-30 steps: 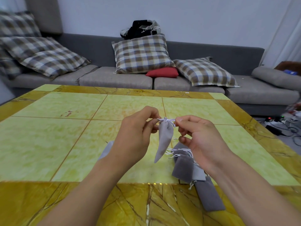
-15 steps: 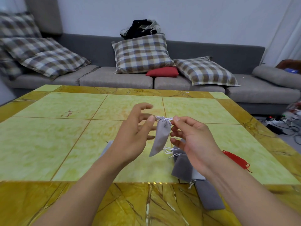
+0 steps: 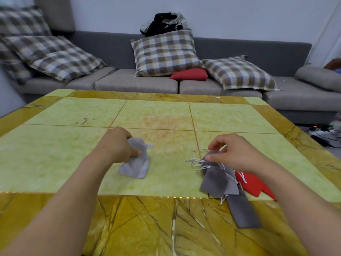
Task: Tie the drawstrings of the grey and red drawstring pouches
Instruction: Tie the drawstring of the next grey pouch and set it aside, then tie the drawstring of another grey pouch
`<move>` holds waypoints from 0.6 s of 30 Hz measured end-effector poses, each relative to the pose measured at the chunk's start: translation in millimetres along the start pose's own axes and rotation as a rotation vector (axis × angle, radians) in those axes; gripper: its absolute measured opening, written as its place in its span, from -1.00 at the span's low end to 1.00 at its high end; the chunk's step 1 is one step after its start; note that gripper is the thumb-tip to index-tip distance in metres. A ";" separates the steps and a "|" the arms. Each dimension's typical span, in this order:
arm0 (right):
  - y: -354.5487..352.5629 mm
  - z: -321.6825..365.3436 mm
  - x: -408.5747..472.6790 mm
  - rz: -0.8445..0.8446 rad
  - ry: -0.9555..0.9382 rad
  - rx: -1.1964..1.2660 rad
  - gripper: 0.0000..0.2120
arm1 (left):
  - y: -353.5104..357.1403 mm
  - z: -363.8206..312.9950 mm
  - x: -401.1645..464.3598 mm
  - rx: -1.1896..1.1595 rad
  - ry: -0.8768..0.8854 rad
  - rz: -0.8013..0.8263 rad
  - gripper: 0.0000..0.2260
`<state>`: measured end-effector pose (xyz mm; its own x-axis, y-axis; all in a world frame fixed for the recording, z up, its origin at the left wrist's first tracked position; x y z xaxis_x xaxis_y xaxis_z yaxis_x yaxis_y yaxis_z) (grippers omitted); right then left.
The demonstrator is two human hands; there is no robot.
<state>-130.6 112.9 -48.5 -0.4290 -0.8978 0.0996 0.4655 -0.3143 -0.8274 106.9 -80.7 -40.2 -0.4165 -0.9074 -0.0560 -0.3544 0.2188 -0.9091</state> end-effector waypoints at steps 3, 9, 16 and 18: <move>2.8 -8.6 -1.5 0.150 0.011 -0.115 -0.66 | 7.2 6.5 3.1 0.174 -0.104 0.015 -0.61; 15.4 -15.2 2.5 0.193 0.050 -0.174 -0.56 | 11.2 -0.7 0.4 0.152 0.032 -0.069 -0.14; 4.9 -9.8 -2.8 0.261 0.068 -0.141 -0.30 | 35.6 -54.4 -39.5 0.008 0.465 -0.034 -0.18; -8.6 2.4 -9.1 0.205 -0.002 -0.090 -0.29 | 44.6 -72.0 -54.0 -0.183 0.584 0.006 -0.31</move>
<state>-128.8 123.0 -41.0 -0.3312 -0.9406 -0.0745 0.4716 -0.0967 -0.8765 53.3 3.9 -48.0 -0.7908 -0.5704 0.2219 -0.4670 0.3280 -0.8211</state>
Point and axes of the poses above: each hand's wrist, its own x-axis towards the middle knuckle, its own y-axis out of the palm, z = x × y, the point moved 2 cm from there along x, towards the middle knuckle, and after that the axes turned 5 degrees about -y, right-handed, at the moved point
